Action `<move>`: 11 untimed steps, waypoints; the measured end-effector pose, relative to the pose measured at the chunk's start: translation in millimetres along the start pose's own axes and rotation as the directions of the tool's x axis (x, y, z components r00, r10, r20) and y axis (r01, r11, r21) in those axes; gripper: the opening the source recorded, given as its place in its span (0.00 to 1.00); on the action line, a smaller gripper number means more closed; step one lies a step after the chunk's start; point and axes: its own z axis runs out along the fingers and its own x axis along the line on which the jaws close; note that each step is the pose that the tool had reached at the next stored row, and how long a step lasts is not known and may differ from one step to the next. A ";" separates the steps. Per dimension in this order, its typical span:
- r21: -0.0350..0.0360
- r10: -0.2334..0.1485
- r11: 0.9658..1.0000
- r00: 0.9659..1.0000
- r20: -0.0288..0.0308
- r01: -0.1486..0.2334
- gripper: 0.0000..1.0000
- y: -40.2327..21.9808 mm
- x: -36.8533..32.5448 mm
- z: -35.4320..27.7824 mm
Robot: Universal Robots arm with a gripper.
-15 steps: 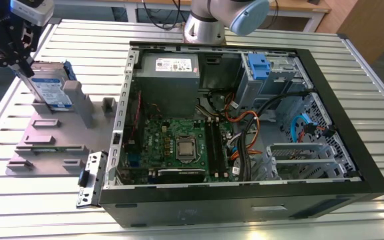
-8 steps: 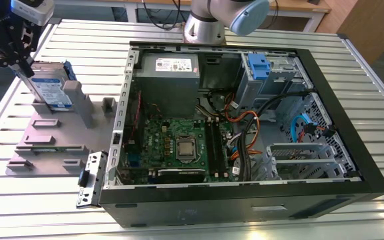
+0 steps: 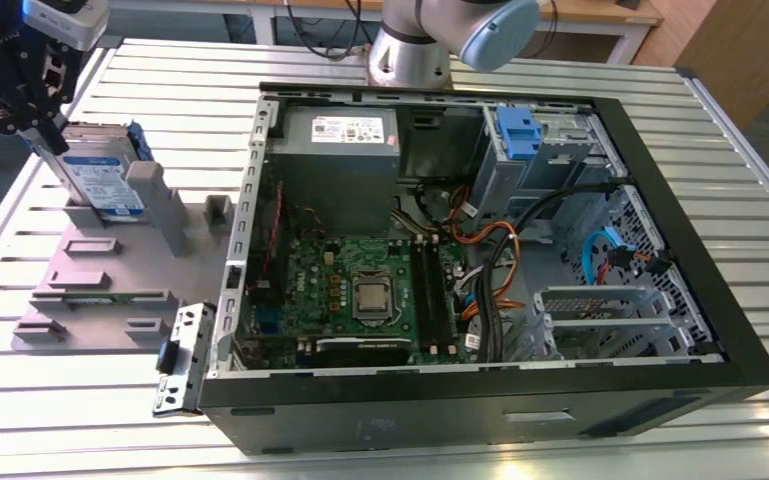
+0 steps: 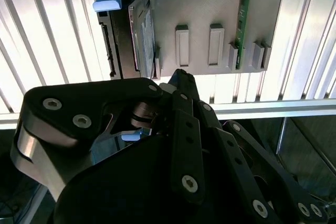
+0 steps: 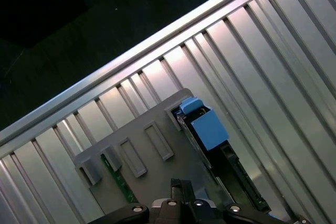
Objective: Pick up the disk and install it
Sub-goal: 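Pick up the disk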
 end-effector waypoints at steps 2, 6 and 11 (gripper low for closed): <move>0.000 -0.004 1.000 1.000 0.000 0.004 0.11 0.0 0.0 0.0; 0.000 -0.011 1.000 1.000 0.000 0.011 0.11 0.0 0.0 0.0; 0.000 -0.020 1.000 1.000 -0.001 0.020 0.11 0.0 0.0 0.0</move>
